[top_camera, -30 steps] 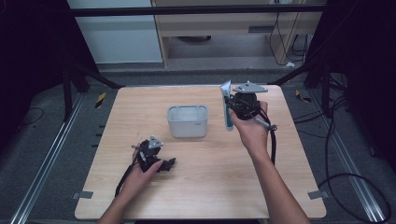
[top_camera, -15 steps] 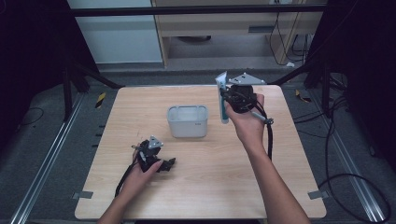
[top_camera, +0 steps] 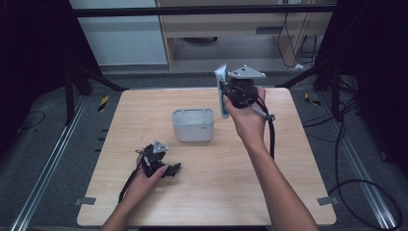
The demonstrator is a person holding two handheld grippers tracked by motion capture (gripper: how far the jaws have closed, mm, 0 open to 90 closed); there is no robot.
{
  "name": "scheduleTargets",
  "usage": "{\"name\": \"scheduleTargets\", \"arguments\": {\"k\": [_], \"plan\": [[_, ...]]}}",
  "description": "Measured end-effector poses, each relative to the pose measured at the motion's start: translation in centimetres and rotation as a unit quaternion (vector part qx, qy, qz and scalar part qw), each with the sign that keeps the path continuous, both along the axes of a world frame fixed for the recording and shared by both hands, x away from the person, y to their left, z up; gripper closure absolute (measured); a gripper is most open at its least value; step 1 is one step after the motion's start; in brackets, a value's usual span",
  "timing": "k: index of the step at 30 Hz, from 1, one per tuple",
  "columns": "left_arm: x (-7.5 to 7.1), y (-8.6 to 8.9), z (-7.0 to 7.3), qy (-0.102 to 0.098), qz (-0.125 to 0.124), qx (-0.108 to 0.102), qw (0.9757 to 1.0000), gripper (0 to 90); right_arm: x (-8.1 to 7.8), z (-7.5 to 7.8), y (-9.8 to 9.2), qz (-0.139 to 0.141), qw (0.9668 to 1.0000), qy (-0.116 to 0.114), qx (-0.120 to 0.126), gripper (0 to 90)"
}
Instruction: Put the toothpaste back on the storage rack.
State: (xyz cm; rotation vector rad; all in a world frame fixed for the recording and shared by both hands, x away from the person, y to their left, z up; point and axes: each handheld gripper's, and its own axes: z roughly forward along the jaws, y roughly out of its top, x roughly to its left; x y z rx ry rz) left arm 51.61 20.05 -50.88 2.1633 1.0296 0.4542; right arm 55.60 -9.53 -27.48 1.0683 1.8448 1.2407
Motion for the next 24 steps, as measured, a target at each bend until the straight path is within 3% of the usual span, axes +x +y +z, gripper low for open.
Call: {"name": "scheduleTargets", "arguments": {"k": [7,24], "plan": [[0.0,0.0,0.0,0.0,-0.001,0.001,1.0,0.0,0.4,1.0,1.1,0.003,0.9999,-0.012,-0.006,80.9],[0.0,0.0,0.0,0.0,0.0,0.001,1.0,0.0,1.4,1.6,3.3,0.016,0.9997,-0.02,0.003,80.9]]}}
